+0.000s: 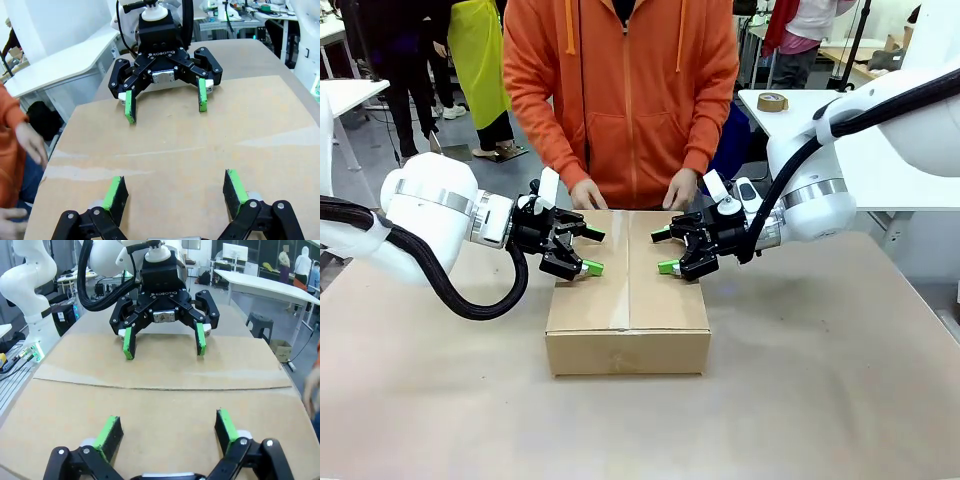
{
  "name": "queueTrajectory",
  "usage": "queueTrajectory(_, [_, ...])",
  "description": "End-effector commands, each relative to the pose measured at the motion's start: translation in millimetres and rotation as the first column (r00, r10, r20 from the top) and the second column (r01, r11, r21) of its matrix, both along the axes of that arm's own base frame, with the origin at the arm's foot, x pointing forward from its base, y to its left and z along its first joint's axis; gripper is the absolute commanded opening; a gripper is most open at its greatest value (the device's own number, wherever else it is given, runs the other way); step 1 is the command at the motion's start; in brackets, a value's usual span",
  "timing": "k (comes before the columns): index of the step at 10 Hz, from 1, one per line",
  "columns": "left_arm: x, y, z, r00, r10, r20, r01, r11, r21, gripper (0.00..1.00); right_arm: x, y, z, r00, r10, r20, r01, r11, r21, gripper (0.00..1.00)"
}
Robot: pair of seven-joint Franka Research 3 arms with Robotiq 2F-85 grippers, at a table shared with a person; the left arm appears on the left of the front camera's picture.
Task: Pack the gift set into the box.
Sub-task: Press and hold the closed box until the human finishes sealing it.
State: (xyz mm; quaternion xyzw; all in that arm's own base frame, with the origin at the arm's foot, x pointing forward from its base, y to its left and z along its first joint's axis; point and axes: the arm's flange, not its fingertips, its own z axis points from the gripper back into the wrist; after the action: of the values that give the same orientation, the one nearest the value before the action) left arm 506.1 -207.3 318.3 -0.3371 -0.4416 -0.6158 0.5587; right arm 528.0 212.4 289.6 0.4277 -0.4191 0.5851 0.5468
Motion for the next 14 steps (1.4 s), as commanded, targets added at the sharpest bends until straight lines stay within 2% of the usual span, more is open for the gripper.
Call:
queueTrajectory(1, [-2.1, 0.8, -4.2, 1.000, -0.013, 0.012, 0.013, 1.000, 0.000, 1.00, -0.6, -0.7, -1.9, 1.000, -0.001, 0.015, 0.001, 1.000, -0.004, 1.00])
queueTrajectory(14, [-2.1, 0.8, -4.2, 1.000, -0.013, 0.012, 0.013, 1.000, 0.000, 1.00, -0.6, -0.7, -1.9, 1.000, -0.001, 0.015, 0.001, 1.000, -0.004, 1.00])
